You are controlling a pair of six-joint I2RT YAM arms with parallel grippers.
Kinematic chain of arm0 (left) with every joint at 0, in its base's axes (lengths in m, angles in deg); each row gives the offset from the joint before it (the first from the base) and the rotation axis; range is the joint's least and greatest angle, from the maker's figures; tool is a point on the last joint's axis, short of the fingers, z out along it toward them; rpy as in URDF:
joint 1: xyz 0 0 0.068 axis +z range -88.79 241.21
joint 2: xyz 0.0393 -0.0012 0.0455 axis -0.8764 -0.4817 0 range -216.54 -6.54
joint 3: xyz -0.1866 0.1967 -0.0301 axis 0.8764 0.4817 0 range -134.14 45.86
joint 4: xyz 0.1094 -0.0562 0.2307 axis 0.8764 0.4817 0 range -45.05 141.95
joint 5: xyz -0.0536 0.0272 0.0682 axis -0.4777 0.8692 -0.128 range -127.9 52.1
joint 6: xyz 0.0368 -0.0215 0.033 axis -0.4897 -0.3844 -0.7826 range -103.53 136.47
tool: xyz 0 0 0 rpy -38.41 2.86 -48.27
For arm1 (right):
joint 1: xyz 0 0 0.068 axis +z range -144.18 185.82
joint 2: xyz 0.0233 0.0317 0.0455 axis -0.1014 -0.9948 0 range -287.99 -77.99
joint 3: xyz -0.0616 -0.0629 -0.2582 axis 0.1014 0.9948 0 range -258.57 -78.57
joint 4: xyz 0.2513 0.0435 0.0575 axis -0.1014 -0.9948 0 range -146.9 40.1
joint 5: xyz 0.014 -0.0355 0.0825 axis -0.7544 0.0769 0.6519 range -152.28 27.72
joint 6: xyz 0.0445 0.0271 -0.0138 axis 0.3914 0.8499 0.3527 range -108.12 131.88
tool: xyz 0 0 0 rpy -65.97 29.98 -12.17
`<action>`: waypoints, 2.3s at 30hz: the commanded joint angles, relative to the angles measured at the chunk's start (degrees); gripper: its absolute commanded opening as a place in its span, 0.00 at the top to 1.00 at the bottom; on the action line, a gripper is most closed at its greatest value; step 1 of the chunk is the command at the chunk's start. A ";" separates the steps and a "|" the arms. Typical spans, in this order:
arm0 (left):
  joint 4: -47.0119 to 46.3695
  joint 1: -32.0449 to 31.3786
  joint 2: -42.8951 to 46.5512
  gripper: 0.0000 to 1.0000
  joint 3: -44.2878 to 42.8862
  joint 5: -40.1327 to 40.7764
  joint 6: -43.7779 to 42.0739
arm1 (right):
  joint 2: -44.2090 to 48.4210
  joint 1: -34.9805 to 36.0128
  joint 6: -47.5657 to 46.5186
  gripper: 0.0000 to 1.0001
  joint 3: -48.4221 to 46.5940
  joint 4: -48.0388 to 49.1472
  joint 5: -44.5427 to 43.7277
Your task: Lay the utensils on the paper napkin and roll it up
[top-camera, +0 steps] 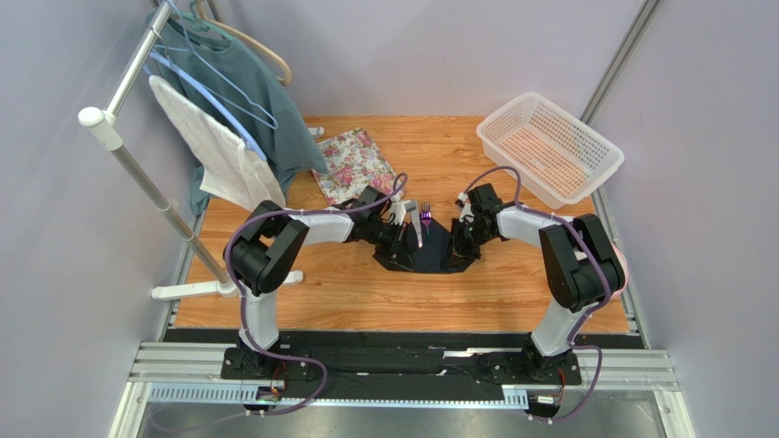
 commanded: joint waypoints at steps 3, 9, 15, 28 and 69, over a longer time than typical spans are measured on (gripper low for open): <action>-0.46 0.80 -1.93 0.94 1.26 -1.40 0.30 | -0.58 -0.18 -2.08 1.00 -1.50 0.35 -5.26; 1.74 0.89 -3.34 1.00 1.00 1.86 -0.59 | 0.20 -0.18 -3.39 1.00 -2.81 -0.53 -3.95; 2.09 0.98 -4.66 1.00 0.65 2.21 0.12 | 6.62 -0.18 -5.24 0.98 -3.00 -1.23 0.18; 2.36 1.06 -4.13 1.00 0.65 2.38 -0.59 | 5.22 4.30 -3.48 0.97 -0.18 0.09 3.70; 2.27 2.47 -5.36 1.00 1.53 2.65 -0.59 | 1.18 -6.06 -14.82 0.98 4.39 -3.43 -1.48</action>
